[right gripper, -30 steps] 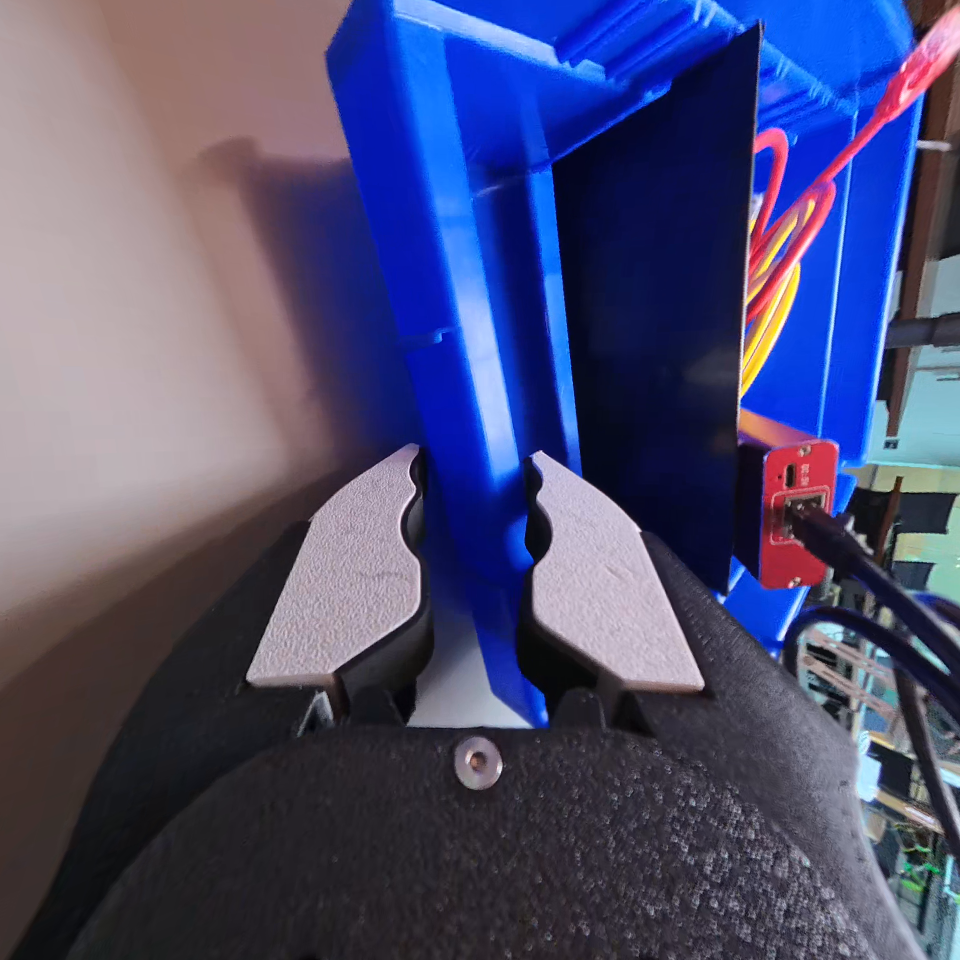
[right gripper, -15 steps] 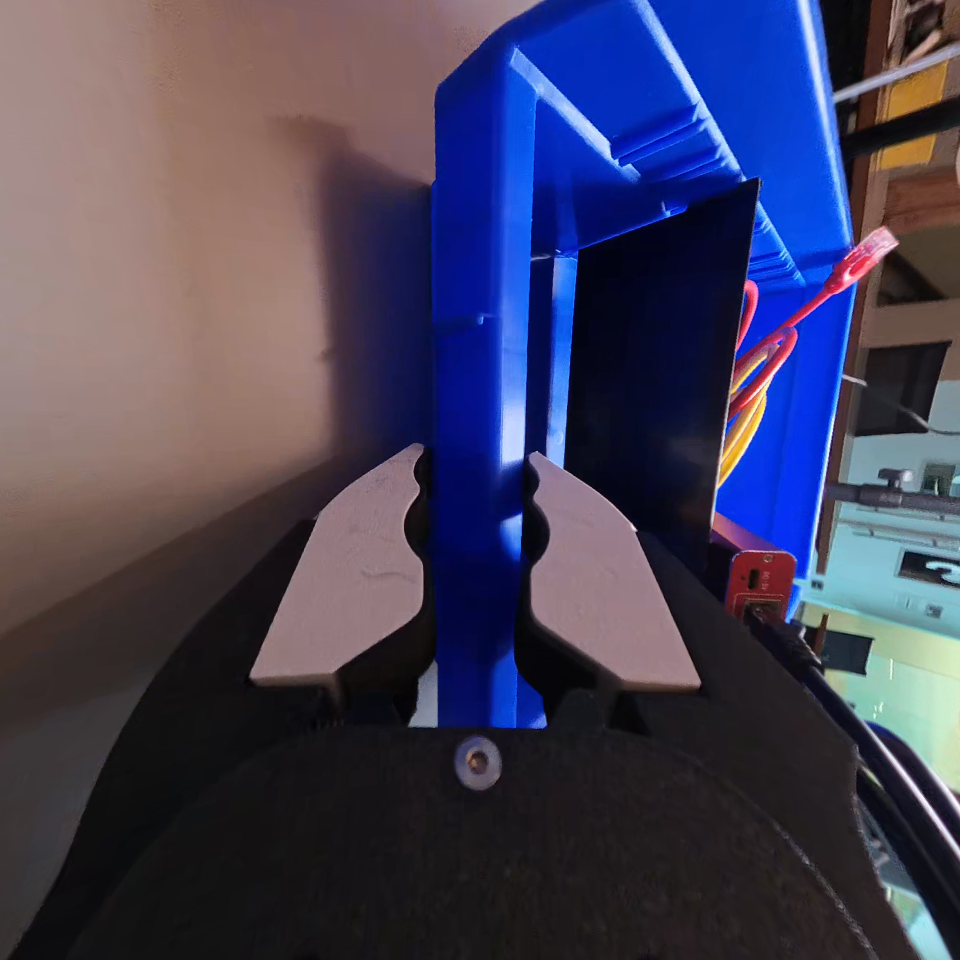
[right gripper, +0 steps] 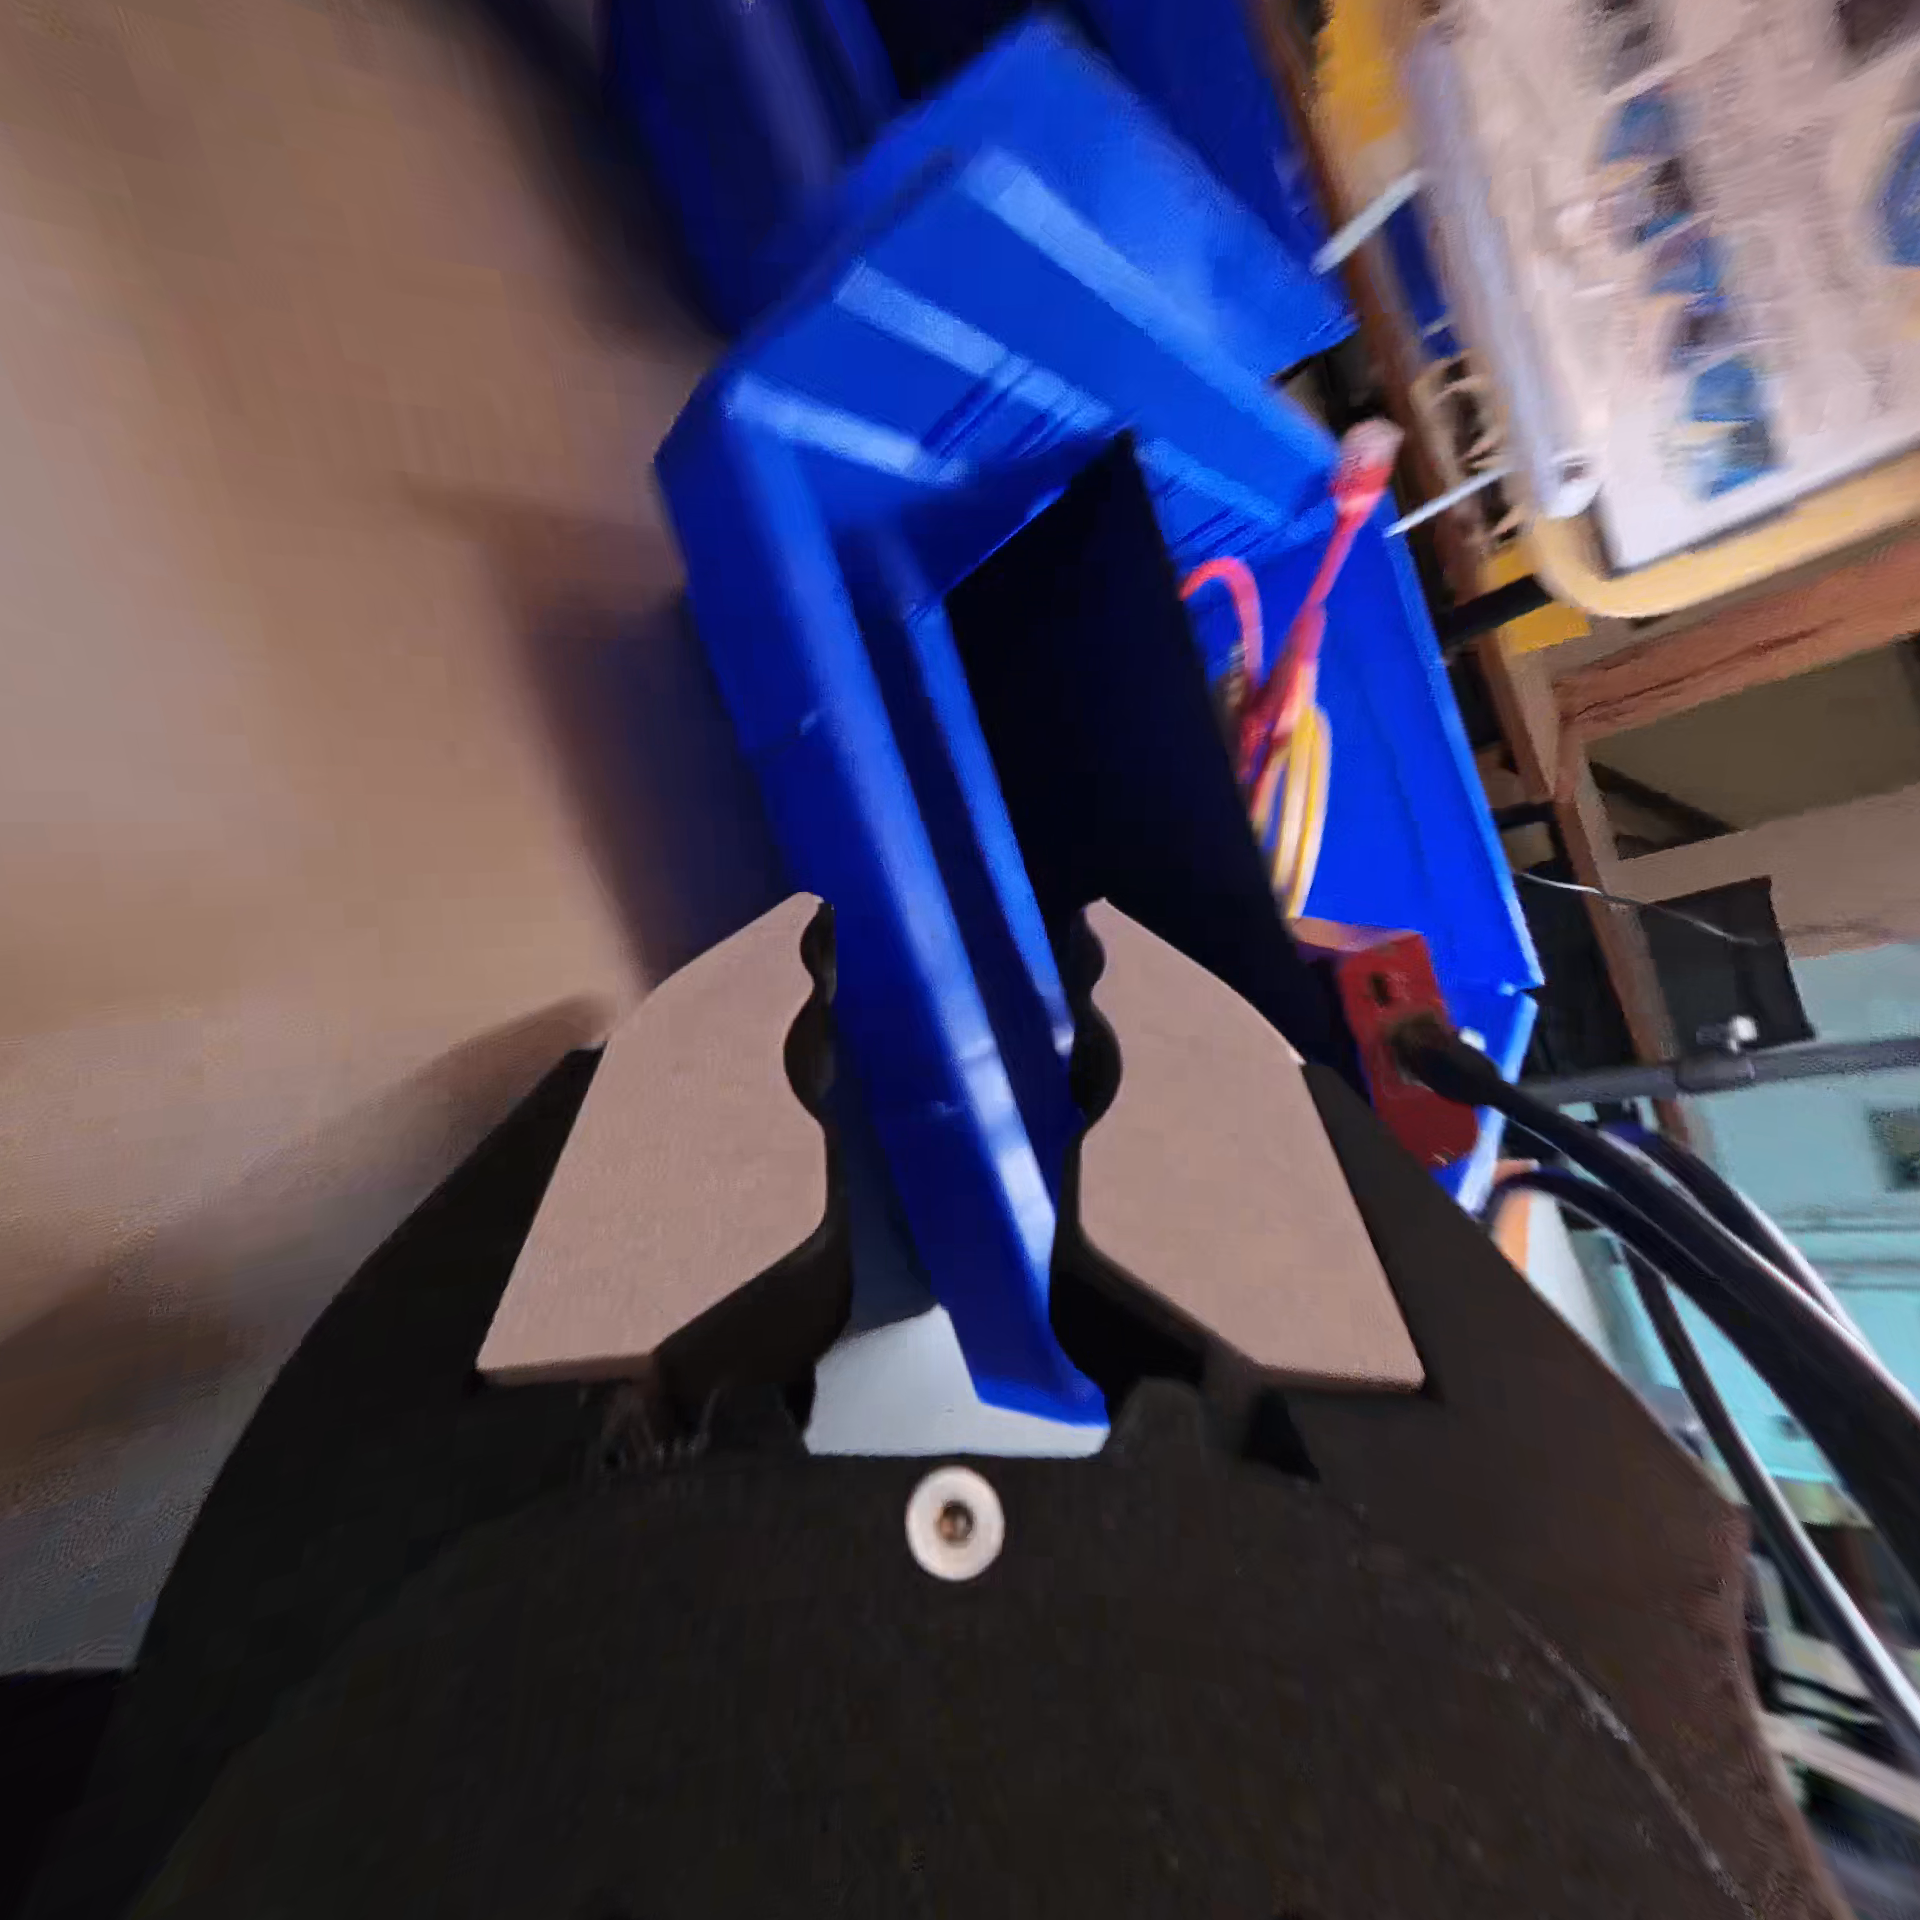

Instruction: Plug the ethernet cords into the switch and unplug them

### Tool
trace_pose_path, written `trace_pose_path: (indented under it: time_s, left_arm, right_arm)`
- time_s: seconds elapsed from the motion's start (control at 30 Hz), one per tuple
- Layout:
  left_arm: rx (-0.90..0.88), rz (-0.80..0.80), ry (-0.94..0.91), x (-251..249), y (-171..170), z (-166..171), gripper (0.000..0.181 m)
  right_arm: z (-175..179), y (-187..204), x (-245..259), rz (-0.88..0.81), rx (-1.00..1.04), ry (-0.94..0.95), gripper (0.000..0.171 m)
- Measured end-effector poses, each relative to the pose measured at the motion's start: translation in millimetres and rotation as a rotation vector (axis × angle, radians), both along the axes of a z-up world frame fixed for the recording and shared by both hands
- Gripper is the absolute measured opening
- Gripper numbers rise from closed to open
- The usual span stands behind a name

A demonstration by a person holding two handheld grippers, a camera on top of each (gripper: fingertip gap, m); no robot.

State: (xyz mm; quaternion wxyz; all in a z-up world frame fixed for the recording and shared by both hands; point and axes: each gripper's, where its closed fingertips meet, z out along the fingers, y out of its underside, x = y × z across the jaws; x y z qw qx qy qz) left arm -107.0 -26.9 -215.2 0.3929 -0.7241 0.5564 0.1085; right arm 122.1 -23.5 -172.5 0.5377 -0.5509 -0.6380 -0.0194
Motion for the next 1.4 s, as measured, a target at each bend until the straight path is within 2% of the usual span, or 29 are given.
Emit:
trace_pose_path:
  time_s: [0.17,0.23,0.37,0.5,0.63,0.8,0.9,1.03,1.13,1.2,1.4]
  left_arm:
    - [0.038,-0.036,0.007,25,21,2,0.032]
    - [0.052,-0.055,-0.025,36,30,5,0.033]
    - [0.048,-0.028,-0.259,49,37,28,0.042]
    - [0.078,-0.002,-0.518,50,24,72,0.040]
    - [-0.070,0.047,-0.815,72,-5,106,0.047]
    - [-0.250,0.131,-1.038,124,-27,94,0.053]
    - [-0.287,0.249,-1.033,149,-16,71,0.062]
    - [-0.215,0.364,-1.006,161,4,61,0.058]
    - [-0.110,0.440,-0.937,158,23,53,0.055]
    - [-0.071,0.461,-0.945,157,31,53,0.045]
    - [0.017,0.469,-0.931,173,38,66,0.036]
  right_arm:
    - [83,12,48,-0.189,-0.034,0.533,0.036]
    - [93,28,70,-0.263,-0.071,0.654,0.037]
    - [94,50,89,-0.340,-0.034,0.768,0.037]
    - [81,56,76,-0.368,-0.008,0.667,0.039]
    - [63,60,80,-0.451,-0.110,0.570,0.050]
    - [42,67,90,-0.531,-0.357,0.534,0.060]
    - [26,74,77,-0.527,-0.497,0.507,0.061]
    - [9,83,68,-0.528,-0.577,0.452,0.052]
    - [4,93,75,-0.531,-0.547,0.460,0.030]
    - [4,97,79,-0.534,-0.546,0.460,0.027]
    - [16,101,102,-0.581,-0.485,0.526,0.018]
